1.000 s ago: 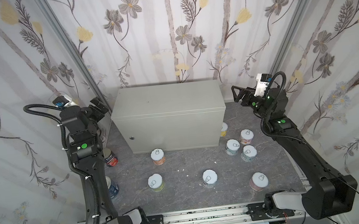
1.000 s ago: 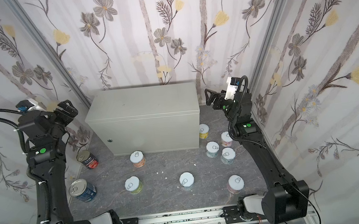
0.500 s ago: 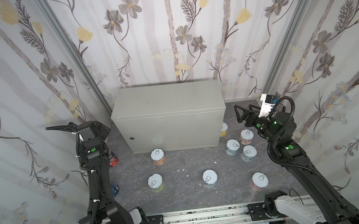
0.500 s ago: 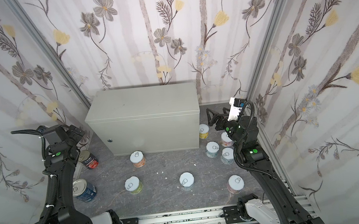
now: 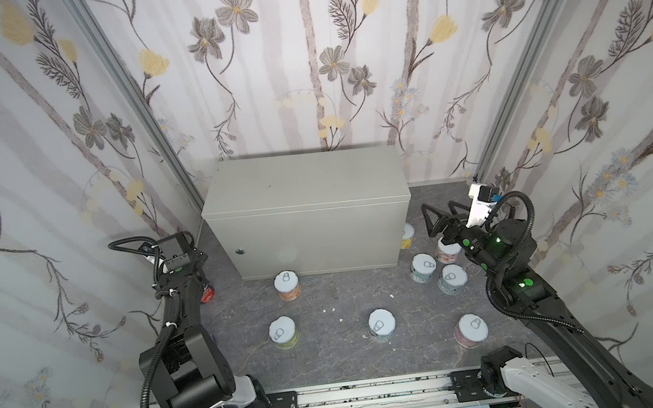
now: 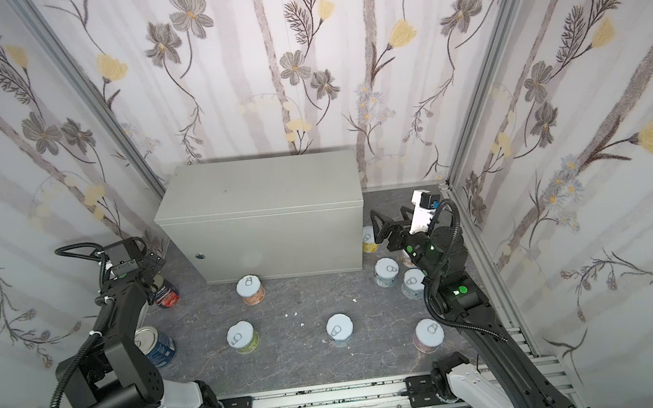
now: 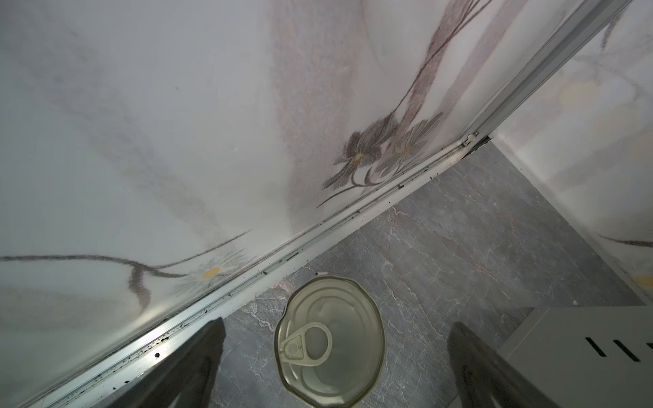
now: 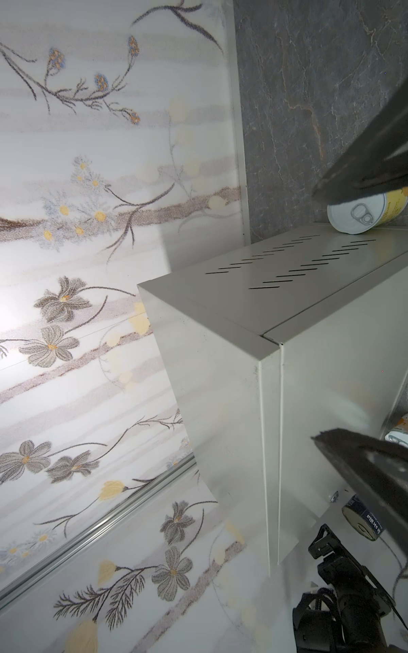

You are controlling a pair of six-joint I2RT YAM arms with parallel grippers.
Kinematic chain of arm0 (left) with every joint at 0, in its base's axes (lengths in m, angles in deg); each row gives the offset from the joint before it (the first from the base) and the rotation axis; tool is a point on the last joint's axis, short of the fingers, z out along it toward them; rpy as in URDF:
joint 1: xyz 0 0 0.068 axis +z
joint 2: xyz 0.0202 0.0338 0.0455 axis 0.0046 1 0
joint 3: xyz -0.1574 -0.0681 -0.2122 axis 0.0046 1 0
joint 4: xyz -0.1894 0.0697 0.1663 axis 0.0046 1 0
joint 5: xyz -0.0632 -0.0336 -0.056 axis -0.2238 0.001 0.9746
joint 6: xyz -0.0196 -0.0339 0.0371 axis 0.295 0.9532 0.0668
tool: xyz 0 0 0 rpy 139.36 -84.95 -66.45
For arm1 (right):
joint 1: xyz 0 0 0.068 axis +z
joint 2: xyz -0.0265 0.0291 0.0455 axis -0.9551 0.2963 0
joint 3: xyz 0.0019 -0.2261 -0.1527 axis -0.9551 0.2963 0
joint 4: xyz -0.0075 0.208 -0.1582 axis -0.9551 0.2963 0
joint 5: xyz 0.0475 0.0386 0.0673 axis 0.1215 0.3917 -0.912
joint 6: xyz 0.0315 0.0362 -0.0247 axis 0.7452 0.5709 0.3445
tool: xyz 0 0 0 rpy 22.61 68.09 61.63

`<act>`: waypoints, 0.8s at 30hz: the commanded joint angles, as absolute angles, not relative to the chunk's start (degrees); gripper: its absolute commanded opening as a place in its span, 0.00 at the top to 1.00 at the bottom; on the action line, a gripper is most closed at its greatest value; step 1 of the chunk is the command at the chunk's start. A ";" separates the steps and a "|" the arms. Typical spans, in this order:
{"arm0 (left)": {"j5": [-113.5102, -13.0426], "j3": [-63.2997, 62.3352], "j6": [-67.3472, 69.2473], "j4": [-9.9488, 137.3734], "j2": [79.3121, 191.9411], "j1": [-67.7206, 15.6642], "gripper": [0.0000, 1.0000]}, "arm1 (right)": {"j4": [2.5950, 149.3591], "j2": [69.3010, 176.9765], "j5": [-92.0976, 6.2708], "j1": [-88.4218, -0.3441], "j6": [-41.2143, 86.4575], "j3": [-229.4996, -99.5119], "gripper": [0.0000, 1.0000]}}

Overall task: Place and organize the canned foods onto the counter
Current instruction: 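Lower the left gripper onto the red-labelled can by the wall and close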

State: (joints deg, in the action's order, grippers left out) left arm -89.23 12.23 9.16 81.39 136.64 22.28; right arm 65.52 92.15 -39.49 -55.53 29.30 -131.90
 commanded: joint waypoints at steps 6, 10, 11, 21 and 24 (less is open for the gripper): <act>-87.87 10.78 11.50 79.45 141.55 22.40 0.00 | 61.49 90.40 -37.56 -55.28 29.36 -128.26 0.00; -88.68 11.14 10.89 79.45 143.50 22.40 0.00 | 60.47 90.71 -37.52 -55.29 29.26 -127.35 0.00; -88.85 11.20 10.73 79.43 143.89 22.41 0.00 | 60.08 90.77 -37.53 -55.30 29.25 -127.18 0.00; -88.33 11.97 10.00 78.58 147.38 22.37 0.00 | 58.19 91.76 -37.37 -55.46 29.61 -125.26 0.00; -88.47 12.05 9.94 78.30 148.63 22.41 0.00 | 58.21 91.64 -37.35 -55.55 29.44 -125.20 0.00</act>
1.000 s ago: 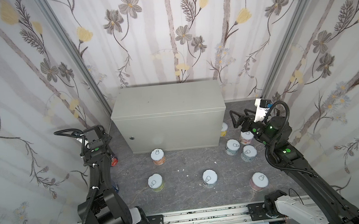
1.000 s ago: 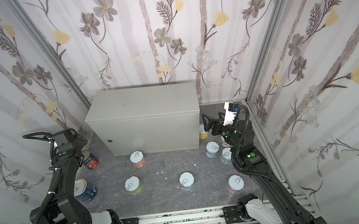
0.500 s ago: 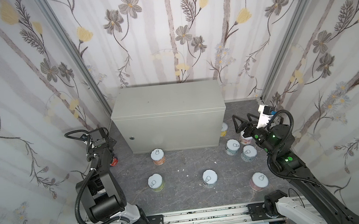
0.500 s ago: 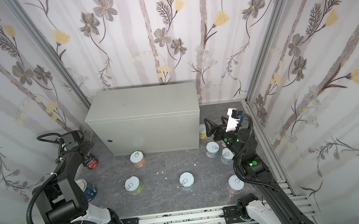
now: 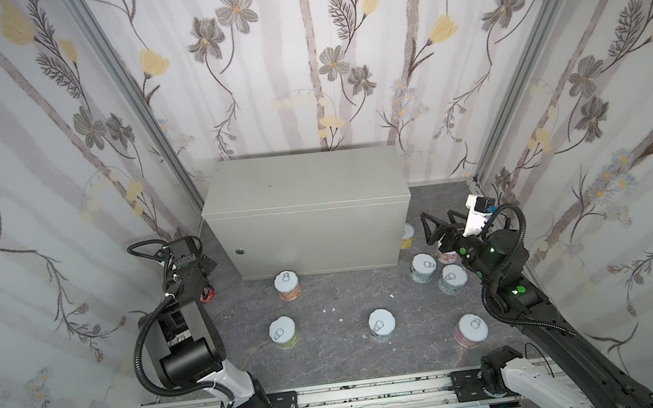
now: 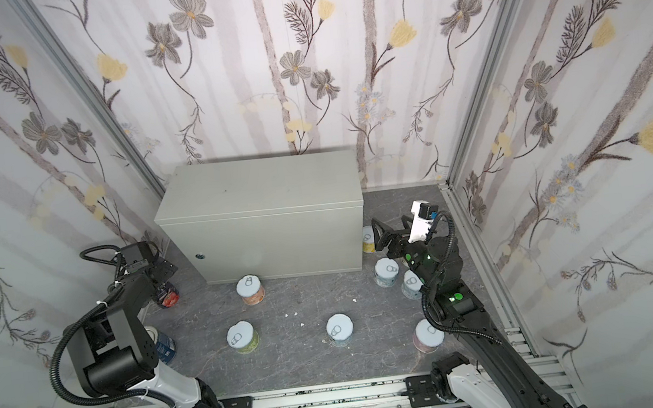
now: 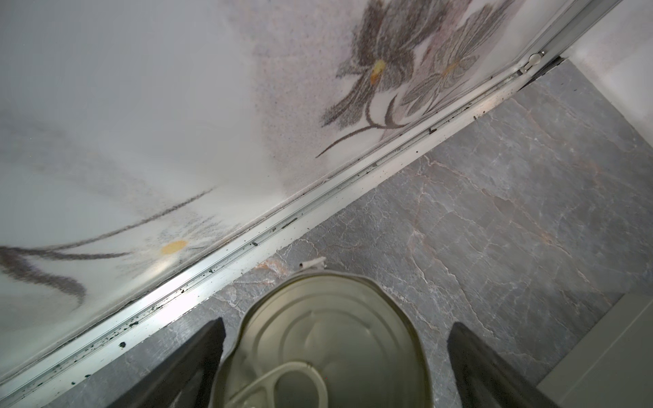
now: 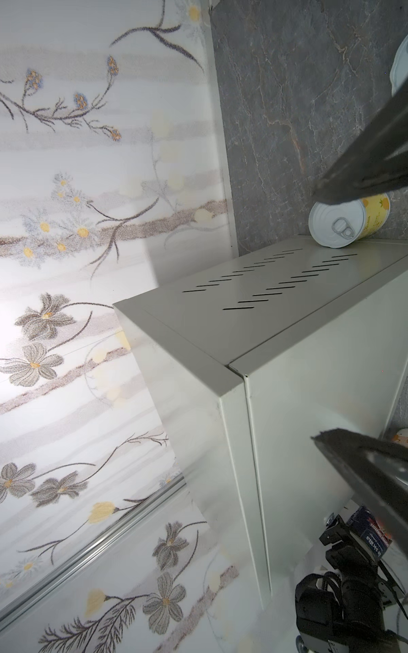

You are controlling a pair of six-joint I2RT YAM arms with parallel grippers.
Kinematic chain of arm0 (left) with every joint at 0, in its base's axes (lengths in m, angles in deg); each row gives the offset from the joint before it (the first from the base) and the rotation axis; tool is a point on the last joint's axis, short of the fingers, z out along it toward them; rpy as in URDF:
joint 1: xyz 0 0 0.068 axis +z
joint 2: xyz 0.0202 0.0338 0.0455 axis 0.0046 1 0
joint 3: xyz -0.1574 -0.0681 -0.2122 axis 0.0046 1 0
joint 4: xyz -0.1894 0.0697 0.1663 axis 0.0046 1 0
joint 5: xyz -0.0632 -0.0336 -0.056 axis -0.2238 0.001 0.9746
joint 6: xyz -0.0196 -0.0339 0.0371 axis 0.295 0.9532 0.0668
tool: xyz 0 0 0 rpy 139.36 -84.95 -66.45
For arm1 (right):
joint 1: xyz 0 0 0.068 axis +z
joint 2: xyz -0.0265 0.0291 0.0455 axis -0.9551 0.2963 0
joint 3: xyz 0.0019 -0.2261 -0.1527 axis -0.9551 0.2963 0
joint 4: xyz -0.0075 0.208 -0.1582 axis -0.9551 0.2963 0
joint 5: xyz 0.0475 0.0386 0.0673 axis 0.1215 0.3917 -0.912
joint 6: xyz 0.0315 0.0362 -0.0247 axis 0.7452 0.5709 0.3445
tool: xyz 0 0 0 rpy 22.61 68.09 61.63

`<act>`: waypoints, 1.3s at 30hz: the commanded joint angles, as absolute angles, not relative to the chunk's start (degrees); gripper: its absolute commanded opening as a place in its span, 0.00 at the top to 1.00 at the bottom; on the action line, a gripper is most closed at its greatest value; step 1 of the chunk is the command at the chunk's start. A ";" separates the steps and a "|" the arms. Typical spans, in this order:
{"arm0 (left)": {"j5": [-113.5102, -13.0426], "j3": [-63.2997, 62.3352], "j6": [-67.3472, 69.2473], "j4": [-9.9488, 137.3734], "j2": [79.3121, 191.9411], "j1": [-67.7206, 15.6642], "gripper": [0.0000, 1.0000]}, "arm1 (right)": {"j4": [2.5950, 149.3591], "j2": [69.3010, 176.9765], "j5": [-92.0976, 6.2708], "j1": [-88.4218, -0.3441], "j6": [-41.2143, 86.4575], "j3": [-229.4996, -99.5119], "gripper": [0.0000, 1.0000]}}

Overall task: Place and organize the canned foods onto the counter
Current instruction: 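Lower the left gripper onto the red-labelled can by the wall and close, then lift the red-labelled can upward with the left gripper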

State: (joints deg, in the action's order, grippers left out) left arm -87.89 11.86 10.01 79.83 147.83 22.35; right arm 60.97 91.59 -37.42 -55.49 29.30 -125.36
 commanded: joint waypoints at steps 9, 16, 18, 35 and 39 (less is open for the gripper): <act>-89.06 12.10 8.95 77.34 152.30 22.41 0.01 | 57.81 92.20 -37.40 -55.76 29.39 -124.67 0.00; -89.35 11.93 8.31 77.16 152.27 22.15 0.08 | 57.16 92.65 -37.69 -55.72 29.67 -124.66 0.00; -89.34 12.03 7.90 77.07 152.23 21.98 0.12 | 56.94 92.55 -37.69 -55.74 29.71 -124.52 0.00; -88.45 13.68 4.56 76.63 148.05 21.25 0.45 | 56.04 92.10 -38.53 -55.82 29.59 -123.37 0.00; -86.85 12.91 4.49 77.09 145.92 21.09 0.45 | 55.97 92.37 -38.97 -55.81 29.79 -123.71 0.00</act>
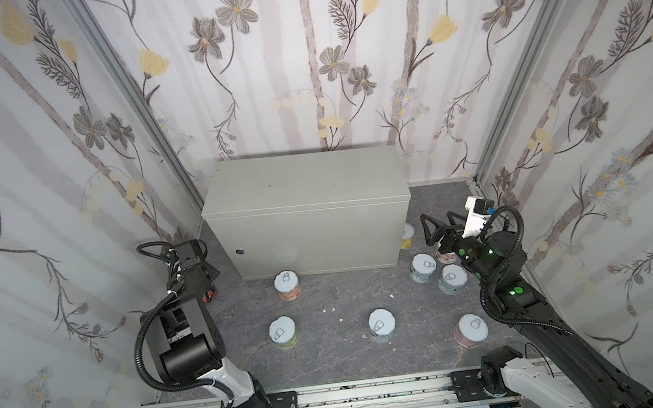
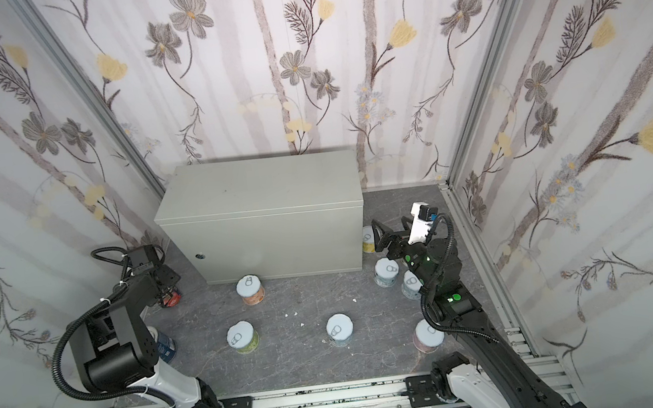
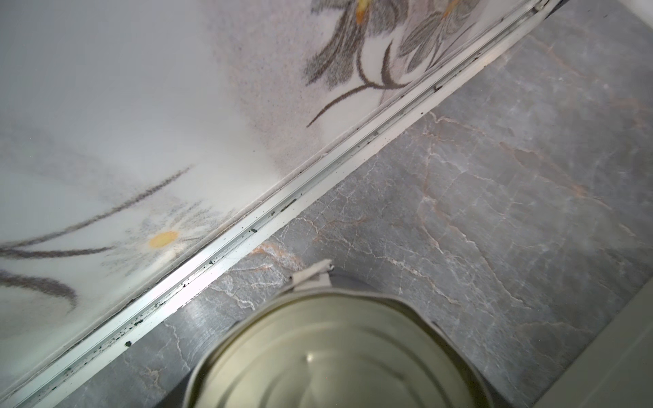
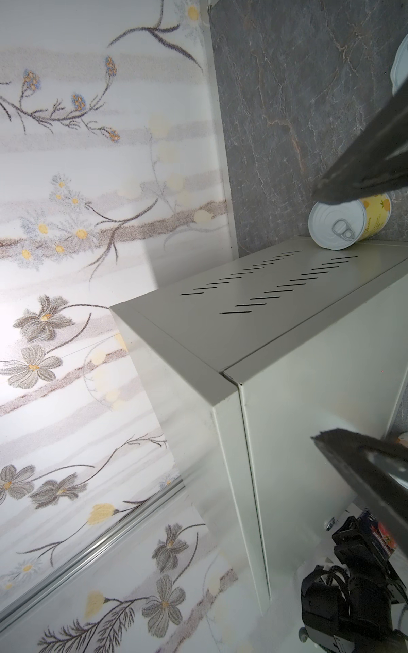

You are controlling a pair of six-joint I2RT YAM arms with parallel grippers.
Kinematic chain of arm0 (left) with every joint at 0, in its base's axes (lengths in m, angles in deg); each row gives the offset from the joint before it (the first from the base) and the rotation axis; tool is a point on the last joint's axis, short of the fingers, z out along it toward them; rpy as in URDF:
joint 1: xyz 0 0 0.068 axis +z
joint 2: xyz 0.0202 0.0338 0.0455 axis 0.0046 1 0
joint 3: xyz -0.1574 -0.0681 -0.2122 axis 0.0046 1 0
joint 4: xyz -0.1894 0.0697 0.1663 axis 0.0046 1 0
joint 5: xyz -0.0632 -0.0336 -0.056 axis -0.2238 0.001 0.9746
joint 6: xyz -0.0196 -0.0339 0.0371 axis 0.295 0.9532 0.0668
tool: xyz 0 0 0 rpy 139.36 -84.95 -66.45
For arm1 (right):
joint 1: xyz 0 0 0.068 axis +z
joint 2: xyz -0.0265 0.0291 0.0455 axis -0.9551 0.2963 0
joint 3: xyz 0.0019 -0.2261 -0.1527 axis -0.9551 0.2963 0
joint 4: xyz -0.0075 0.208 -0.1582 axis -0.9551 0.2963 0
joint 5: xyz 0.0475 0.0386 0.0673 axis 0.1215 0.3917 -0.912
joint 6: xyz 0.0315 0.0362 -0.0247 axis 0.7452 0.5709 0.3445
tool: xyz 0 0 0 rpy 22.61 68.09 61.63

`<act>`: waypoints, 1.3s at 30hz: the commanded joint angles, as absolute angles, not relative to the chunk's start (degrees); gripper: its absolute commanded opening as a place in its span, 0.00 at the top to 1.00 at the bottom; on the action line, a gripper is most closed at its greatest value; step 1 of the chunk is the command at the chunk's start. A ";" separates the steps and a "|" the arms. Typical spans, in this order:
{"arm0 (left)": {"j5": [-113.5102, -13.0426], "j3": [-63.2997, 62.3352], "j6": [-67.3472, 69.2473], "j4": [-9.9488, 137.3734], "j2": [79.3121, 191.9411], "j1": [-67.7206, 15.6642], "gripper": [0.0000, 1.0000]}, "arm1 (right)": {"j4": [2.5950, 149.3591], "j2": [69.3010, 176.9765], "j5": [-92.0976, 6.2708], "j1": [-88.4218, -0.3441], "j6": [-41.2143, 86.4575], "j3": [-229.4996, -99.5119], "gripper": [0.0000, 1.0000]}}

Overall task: Place and organize the canned foods onto the counter
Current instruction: 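Lift the red-labelled can upward with the left gripper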

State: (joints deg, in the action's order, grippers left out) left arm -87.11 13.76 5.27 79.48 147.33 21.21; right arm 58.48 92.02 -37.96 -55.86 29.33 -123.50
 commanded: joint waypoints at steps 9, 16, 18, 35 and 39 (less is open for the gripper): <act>-87.53 4.73 3.89 84.19 140.85 20.98 0.44 | 55.06 92.08 -40.98 -55.80 30.75 -122.94 0.00; -86.19 -2.23 2.36 89.64 135.71 20.78 0.44 | 57.16 91.59 -41.98 -55.72 29.62 -123.71 0.00; -85.78 -4.78 2.38 90.48 133.70 20.58 0.44 | 56.96 91.67 -42.48 -55.55 29.66 -123.89 0.00; -88.27 -12.07 1.00 96.03 121.42 12.19 0.45 | 60.53 91.37 -41.19 -55.01 28.48 -125.15 0.00; -88.95 -13.11 -0.23 97.42 119.70 10.11 0.45 | 61.49 91.93 -41.01 -54.52 28.01 -125.48 0.00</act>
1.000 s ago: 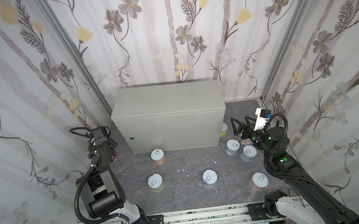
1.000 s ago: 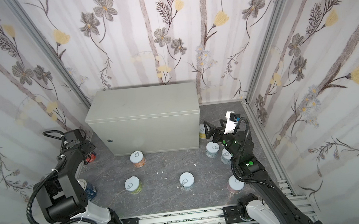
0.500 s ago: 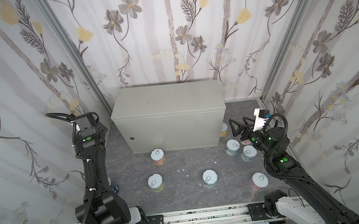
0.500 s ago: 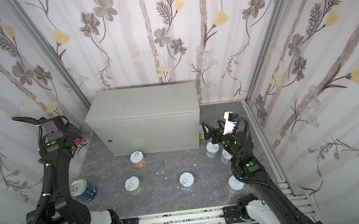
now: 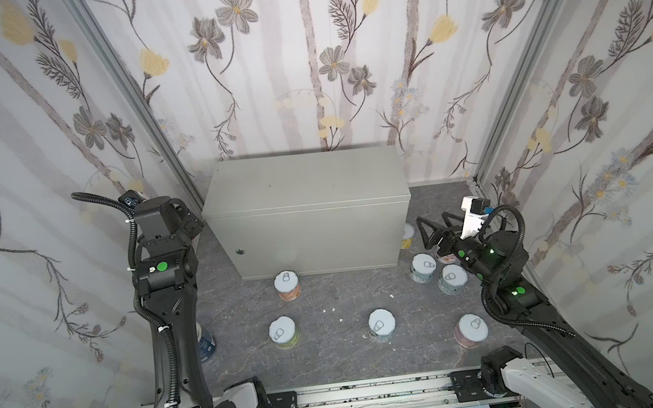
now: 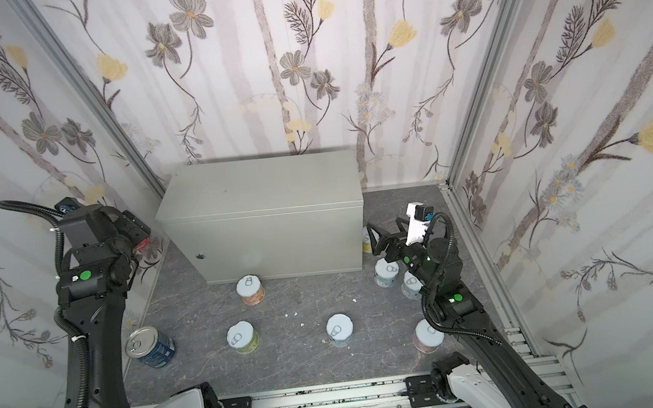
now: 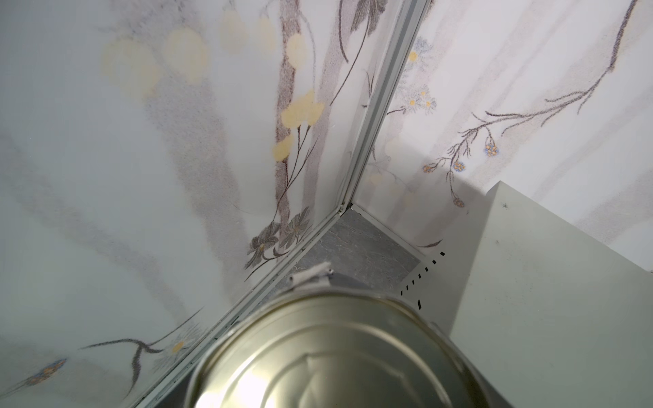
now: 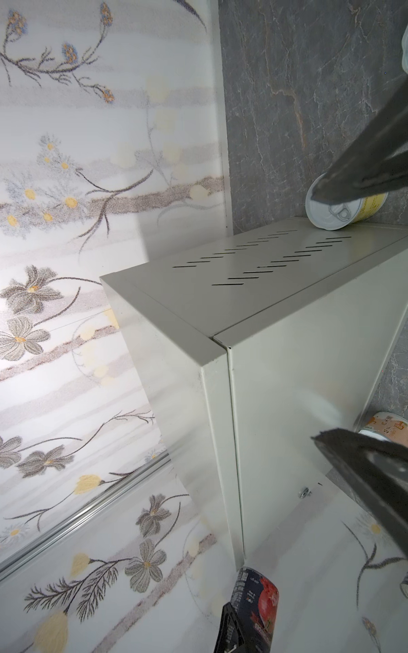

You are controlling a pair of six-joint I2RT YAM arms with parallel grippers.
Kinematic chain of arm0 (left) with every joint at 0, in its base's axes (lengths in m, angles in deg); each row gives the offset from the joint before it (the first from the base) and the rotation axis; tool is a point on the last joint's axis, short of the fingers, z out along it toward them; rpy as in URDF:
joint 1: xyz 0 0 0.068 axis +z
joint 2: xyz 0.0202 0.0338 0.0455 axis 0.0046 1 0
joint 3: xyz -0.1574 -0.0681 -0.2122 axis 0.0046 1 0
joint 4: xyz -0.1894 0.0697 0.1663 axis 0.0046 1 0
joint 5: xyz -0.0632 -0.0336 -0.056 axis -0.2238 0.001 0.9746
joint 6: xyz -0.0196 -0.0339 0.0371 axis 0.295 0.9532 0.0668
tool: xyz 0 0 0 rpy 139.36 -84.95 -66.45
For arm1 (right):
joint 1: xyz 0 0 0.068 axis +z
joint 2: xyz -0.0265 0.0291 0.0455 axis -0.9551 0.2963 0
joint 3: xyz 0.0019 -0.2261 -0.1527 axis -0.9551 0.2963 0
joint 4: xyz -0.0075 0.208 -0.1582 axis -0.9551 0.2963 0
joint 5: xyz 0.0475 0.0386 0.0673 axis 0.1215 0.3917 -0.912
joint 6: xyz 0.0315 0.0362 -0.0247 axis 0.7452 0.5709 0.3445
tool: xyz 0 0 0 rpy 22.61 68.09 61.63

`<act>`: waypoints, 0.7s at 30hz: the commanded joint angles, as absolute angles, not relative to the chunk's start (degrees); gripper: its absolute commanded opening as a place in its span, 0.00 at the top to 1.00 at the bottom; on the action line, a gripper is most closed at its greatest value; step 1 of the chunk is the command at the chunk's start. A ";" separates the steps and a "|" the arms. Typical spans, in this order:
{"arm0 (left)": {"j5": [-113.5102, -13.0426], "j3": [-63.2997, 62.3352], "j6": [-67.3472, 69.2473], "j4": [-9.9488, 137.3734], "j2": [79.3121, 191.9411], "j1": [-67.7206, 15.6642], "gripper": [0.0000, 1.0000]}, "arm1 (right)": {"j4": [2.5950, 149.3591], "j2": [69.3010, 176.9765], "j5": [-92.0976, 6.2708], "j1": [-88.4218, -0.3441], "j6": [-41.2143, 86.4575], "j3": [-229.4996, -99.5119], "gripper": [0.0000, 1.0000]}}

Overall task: Place and organize the canned foods onto the counter
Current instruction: 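Lift the red-labelled can upward with the left gripper, then carry the can over the cabinet top while the right gripper lowers toward the yellow can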

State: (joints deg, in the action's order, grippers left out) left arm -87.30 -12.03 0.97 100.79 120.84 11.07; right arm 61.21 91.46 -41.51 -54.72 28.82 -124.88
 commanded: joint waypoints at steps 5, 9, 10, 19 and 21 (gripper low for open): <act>-90.73 -16.64 -2.31 100.12 118.79 8.56 0.45 | 62.48 91.82 -40.46 -54.09 27.71 -125.68 0.00; -89.60 -21.01 -2.92 102.49 119.04 7.37 0.45 | 63.13 92.00 -40.08 -53.79 27.59 -125.97 0.00; -89.03 -22.01 -2.92 103.05 119.33 6.96 0.45 | 63.21 92.02 -40.02 -53.74 27.60 -126.00 0.00; -87.86 -30.46 -5.16 109.05 126.04 -1.76 0.46 | 64.37 91.87 -39.19 -53.17 27.15 -126.21 0.00; -87.46 -33.29 -5.64 110.28 128.53 -3.51 0.46 | 64.61 91.82 -39.02 -53.04 26.97 -126.11 0.00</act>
State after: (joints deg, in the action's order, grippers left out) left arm -87.06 -30.15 -4.13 113.27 127.04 -2.00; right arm 64.25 91.78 -39.93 -53.26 27.77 -125.71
